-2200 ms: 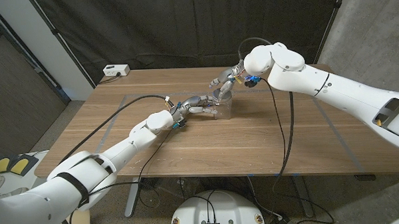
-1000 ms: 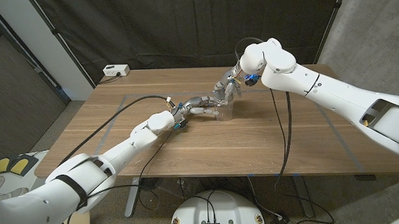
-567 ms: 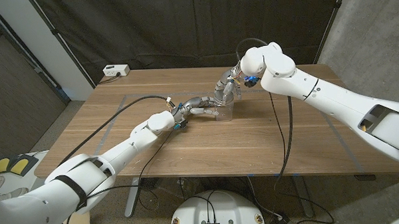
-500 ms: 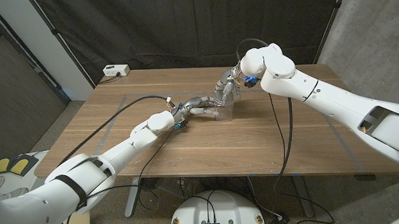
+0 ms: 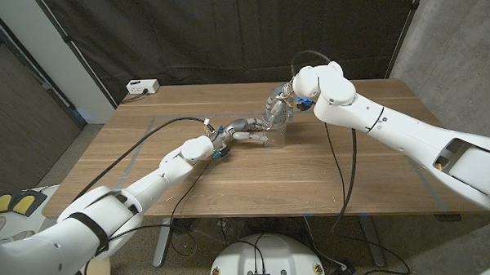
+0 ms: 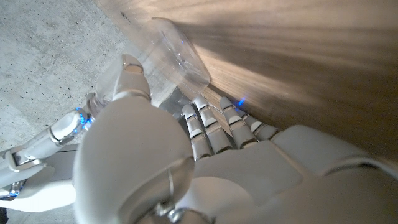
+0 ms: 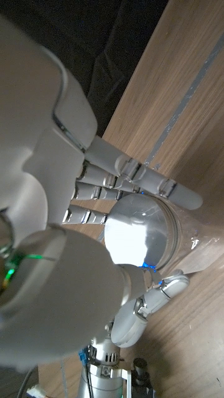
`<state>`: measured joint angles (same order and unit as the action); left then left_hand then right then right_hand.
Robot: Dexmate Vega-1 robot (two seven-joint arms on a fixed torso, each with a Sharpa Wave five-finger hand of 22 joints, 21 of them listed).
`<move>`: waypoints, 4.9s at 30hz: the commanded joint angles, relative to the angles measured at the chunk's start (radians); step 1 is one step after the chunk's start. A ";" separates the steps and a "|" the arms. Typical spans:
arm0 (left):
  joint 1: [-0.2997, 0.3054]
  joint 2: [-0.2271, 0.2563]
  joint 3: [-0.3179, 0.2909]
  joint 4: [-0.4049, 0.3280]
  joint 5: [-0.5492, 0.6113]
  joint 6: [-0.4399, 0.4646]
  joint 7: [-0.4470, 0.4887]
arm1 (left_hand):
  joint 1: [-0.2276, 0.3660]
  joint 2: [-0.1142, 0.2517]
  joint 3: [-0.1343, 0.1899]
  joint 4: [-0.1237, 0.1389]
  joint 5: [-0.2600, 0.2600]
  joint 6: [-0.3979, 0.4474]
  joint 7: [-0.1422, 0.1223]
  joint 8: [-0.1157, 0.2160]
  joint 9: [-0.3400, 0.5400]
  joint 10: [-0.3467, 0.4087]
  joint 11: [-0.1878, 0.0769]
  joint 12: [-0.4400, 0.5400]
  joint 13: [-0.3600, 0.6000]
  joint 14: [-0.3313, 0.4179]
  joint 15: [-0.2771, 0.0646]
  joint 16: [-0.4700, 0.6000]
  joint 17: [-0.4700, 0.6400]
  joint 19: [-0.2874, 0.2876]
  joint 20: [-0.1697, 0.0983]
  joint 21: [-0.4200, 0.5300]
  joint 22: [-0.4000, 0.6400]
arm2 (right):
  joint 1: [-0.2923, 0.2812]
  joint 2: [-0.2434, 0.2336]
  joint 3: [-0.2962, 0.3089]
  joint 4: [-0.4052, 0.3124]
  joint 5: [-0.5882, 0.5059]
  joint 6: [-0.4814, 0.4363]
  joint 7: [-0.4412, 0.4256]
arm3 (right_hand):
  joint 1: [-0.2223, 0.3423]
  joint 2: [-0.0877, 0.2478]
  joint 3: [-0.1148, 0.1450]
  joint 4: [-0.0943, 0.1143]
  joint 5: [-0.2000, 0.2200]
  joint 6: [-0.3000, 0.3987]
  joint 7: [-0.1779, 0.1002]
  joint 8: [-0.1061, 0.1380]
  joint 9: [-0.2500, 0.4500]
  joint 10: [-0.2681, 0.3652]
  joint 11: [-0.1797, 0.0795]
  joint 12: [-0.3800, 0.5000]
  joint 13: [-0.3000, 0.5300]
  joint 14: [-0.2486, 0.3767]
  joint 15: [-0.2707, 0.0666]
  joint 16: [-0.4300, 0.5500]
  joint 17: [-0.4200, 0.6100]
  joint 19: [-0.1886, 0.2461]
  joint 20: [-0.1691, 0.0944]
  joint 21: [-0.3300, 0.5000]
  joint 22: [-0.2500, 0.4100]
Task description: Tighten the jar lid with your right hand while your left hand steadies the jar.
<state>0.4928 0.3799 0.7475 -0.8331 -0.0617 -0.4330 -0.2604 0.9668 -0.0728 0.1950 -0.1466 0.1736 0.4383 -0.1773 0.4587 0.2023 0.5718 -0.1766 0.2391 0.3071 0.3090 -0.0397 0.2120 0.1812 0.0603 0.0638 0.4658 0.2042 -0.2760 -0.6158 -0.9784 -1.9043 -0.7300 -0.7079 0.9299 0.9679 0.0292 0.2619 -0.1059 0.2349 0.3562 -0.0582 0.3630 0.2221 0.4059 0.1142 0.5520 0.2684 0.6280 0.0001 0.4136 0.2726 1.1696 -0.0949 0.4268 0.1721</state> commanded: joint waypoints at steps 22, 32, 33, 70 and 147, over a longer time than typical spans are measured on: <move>-0.008 -0.008 0.002 0.021 -0.001 -0.010 0.006 | 0.123 0.134 -0.001 0.003 0.004 0.090 0.036 0.007 0.007 0.002 0.005 0.004 0.007 -0.014 -0.095 -0.007 0.002 0.002 0.060 -0.001 0.003 | 0.088 0.111 -0.129 0.050 0.190 -0.619 -0.233 | -0.084 0.094 0.014 0.031 -0.036 0.093 0.166 -0.004 -0.002 0.159 0.065 0.043 -0.040 0.349 -0.118 0.019 -0.015 0.146 -0.068 0.005 0.000; 0.003 0.002 0.002 -0.011 0.003 0.005 0.013 | 0.124 0.134 -0.002 0.002 0.004 0.090 0.037 0.006 0.007 0.001 0.003 0.003 0.008 -0.021 -0.097 -0.010 0.002 0.000 0.059 -0.002 0.003 | 0.034 0.145 -0.013 0.069 0.357 -0.688 -0.396 | -0.044 0.137 0.073 0.012 -0.049 0.131 0.264 -0.007 0.015 0.282 0.102 0.059 -0.053 0.526 -0.106 -0.004 -0.035 0.227 -0.100 0.035 0.001; 0.005 0.003 0.001 -0.015 0.003 0.007 0.014 | 0.124 0.134 -0.002 0.002 0.004 0.089 0.038 0.006 0.007 0.001 0.004 0.002 0.008 -0.022 -0.097 -0.011 0.002 -0.001 0.059 -0.002 0.003 | 0.021 0.151 0.007 0.071 0.361 -0.688 -0.406 | -0.044 0.134 0.075 0.012 -0.050 0.140 0.266 -0.006 0.017 0.286 0.102 0.057 -0.055 0.543 -0.098 -0.010 -0.042 0.231 -0.098 0.041 0.001; 0.008 0.008 0.007 -0.043 0.019 0.025 0.020 | 0.129 0.136 -0.005 0.001 0.004 0.086 0.037 0.000 0.008 -0.002 0.003 -0.003 0.013 -0.036 -0.098 -0.014 -0.001 -0.006 0.061 -0.003 0.004 | -0.281 0.029 0.186 -0.137 0.345 -0.285 -0.913 | -0.495 0.059 -0.047 0.137 -0.053 -0.217 0.164 -0.177 0.004 -0.032 0.029 -0.359 -0.021 -0.192 0.132 -0.239 -0.009 -0.459 0.297 -0.259 0.000; -0.009 -0.003 0.011 -0.024 0.023 0.037 0.019 | 0.129 0.137 -0.014 0.004 0.005 0.094 0.033 -0.004 0.009 -0.001 0.004 -0.009 0.019 -0.044 -0.094 -0.013 -0.001 -0.027 0.068 -0.011 0.003 | 0.140 -0.031 -0.067 0.044 0.013 0.100 0.214 | -0.170 0.039 0.042 -0.059 -0.029 -0.530 -0.146 -0.120 0.032 -0.589 -0.049 -0.317 0.034 -0.676 0.146 -0.213 -0.037 -0.707 0.315 -0.219 0.005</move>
<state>0.4855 0.3779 0.7588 -0.8595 -0.0369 -0.4040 -0.2382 0.9685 -0.0744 0.1768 -0.1487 0.1703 0.4383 -0.1773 0.4495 0.2022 0.5668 -0.1747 0.2301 0.3227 0.2645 -0.0413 0.1995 0.1773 0.0490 0.0525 0.4561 0.2045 -0.1156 -0.6655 -1.0535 -1.8902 -0.6975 -0.6431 1.1831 0.7718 0.0644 0.2915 -0.1624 0.2039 -0.1754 -0.1971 0.2314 0.2535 -0.1673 0.0679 0.2312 0.2998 -0.0497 0.1558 0.1956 0.2368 0.4484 0.2196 0.2041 0.1766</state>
